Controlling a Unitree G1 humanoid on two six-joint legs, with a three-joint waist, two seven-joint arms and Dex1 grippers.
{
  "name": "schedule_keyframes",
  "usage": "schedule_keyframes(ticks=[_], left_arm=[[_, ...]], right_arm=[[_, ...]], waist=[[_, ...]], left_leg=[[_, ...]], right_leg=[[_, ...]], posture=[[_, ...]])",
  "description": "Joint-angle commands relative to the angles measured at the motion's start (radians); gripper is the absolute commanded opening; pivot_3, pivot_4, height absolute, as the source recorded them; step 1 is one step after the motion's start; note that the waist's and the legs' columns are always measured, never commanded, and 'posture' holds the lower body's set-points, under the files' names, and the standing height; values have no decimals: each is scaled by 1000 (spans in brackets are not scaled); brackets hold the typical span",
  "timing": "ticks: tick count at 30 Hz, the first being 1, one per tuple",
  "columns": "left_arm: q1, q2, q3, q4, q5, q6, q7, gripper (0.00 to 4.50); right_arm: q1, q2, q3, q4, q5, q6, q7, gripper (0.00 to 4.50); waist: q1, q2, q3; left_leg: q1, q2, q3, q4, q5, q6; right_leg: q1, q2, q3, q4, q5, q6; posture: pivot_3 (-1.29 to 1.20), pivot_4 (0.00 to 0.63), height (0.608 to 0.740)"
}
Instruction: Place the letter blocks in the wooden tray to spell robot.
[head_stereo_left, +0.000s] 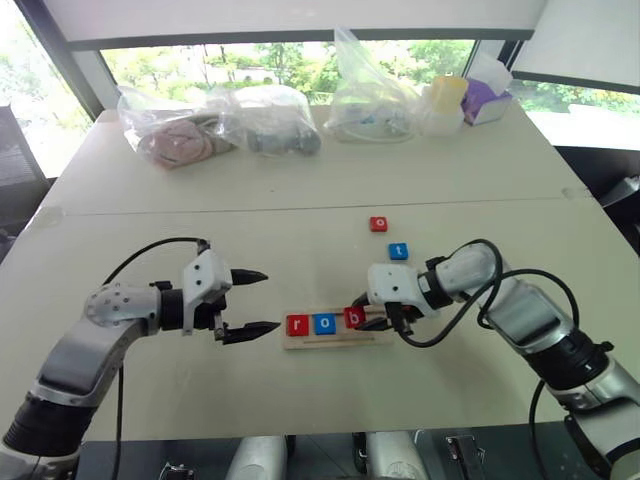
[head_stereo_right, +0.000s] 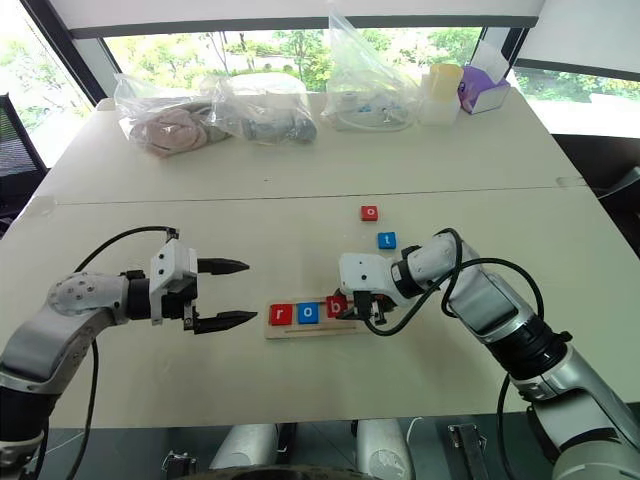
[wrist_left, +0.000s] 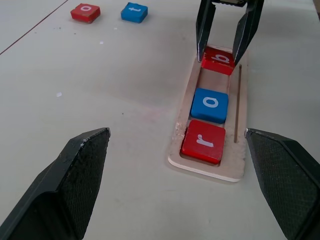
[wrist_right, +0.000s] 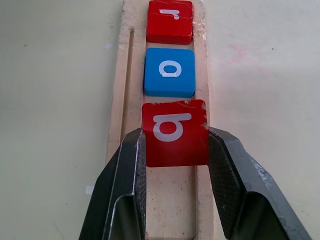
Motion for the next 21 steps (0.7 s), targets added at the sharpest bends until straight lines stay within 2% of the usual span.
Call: schedule_keyframes(ticks=[1,21], left_arm=[[-2,2,34,-34,-16,-1,11,4500],[-10,-6,33,-33,-25,5,37,4500]], right_arm=[[3,12,-4,-27,-1,10,-7,1129],[19,28,14,-58,-14,32,-24,1129]], waist=[[0,0,0],[0,0,0]], left_leg=[[0,0,0,0,0,0],[0,0,0,0,0,0]], right_leg=[[0,0,0,0,0,0],[0,0,0,0,0,0]], posture=[[0,150,740],[0,150,740]])
